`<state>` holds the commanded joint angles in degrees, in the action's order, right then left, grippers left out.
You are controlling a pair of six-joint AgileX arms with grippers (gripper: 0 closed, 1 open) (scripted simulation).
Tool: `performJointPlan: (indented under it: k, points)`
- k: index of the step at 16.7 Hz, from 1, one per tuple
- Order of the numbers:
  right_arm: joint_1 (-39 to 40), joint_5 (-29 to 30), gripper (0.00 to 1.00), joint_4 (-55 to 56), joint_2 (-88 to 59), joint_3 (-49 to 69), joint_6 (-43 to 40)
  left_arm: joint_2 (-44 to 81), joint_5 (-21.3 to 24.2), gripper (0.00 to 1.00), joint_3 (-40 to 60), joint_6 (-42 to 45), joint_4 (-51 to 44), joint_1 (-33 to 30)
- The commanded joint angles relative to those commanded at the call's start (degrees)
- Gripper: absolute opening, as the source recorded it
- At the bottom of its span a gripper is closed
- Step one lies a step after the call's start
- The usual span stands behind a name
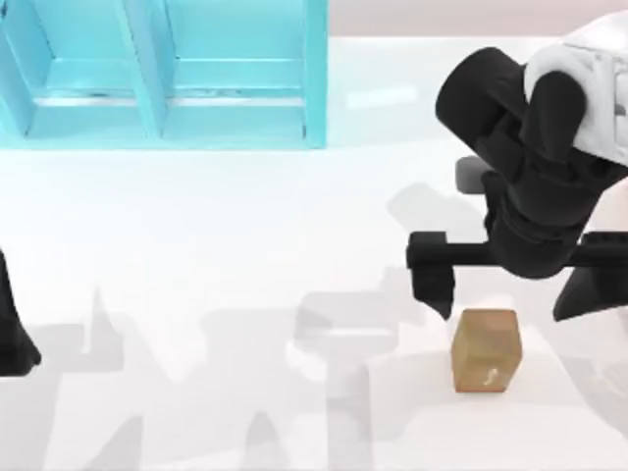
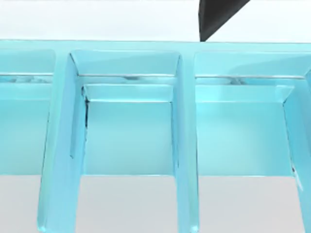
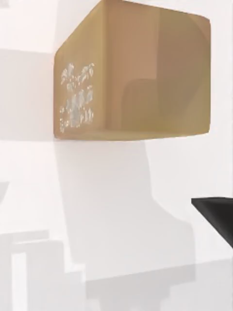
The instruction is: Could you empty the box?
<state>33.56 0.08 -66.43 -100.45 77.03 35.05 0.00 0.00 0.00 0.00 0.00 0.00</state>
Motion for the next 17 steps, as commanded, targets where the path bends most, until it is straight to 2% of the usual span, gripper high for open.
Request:
performJointPlan:
  k: [4,7,10,17]
  points:
    - [-0.65,-0.01,1.00,-0.20,-0.64,0.46,-0.73,0.00,0.00,1.00,0.00,0.00,0.00,0.00]
    - [-6.10,-0.06,1.00,-2.34,-3.18,4.32,-6.07,0.00,0.00,1.00,0.00,0.00,0.00,0.00]
    - [-16.48,-0.08,1.00,-5.54,-6.89,10.49,-16.41,0.00,0.00,1.00,0.00,0.00,0.00,0.00]
    - [-48.39,-0.05,1.00,-12.83,-14.72,26.07,-48.82,0.00,0.00,1.00,0.00,0.00,0.00,0.00]
